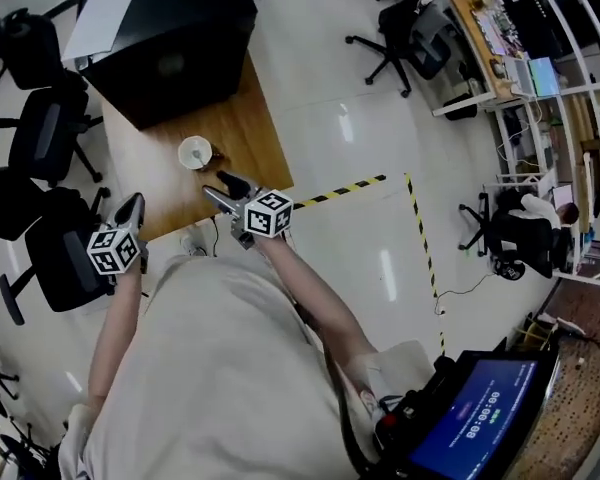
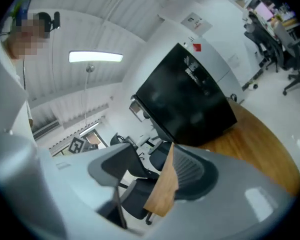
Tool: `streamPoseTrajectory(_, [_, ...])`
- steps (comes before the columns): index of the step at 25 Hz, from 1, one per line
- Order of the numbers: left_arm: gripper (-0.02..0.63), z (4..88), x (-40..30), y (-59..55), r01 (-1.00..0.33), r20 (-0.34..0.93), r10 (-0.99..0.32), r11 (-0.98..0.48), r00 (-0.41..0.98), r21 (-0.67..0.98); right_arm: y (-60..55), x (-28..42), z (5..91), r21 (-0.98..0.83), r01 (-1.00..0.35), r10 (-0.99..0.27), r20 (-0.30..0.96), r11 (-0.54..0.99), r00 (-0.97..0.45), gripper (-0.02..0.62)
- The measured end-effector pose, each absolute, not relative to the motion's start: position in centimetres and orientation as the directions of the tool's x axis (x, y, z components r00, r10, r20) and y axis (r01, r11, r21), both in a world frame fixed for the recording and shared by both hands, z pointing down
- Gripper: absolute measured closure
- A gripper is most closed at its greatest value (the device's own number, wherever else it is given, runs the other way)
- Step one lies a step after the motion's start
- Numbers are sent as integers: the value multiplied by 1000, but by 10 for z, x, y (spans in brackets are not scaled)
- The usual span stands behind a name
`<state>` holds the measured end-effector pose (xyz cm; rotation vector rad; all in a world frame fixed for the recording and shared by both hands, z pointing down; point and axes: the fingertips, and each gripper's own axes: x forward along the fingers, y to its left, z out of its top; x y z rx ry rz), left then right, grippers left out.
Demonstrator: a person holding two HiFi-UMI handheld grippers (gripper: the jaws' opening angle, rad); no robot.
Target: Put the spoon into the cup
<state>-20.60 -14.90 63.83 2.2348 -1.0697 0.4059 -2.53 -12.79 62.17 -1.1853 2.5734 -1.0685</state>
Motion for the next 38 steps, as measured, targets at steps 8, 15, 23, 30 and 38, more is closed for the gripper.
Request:
streamPoseTrajectory(8, [606, 616, -135, -124, -809, 486, -648, -445, 586, 383, -100, 78, 593, -625, -637, -746, 127, 452, -653, 421])
streamPoseTrajectory(15, [606, 622, -64, -48, -799, 528, -612, -541, 588, 263, -35, 165, 624, -746, -575, -801, 97, 335, -591, 456])
streamPoseTrajectory(23, [606, 631, -50, 24, -831, 582, -610, -499, 538, 245, 7, 202, 647, -746, -587, -795, 130, 316, -592, 491])
streamPoseTrajectory(30, [606, 634, -68, 47, -863, 599, -629, -438, 495, 253, 20, 192, 646, -744, -573, -766, 131, 343, -629, 497])
streamPoseTrajectory(38, [606, 629, -84, 40, -860, 570, -648, -429, 505, 275, 13, 189, 613, -696, -609, -772, 123, 381, -624, 500])
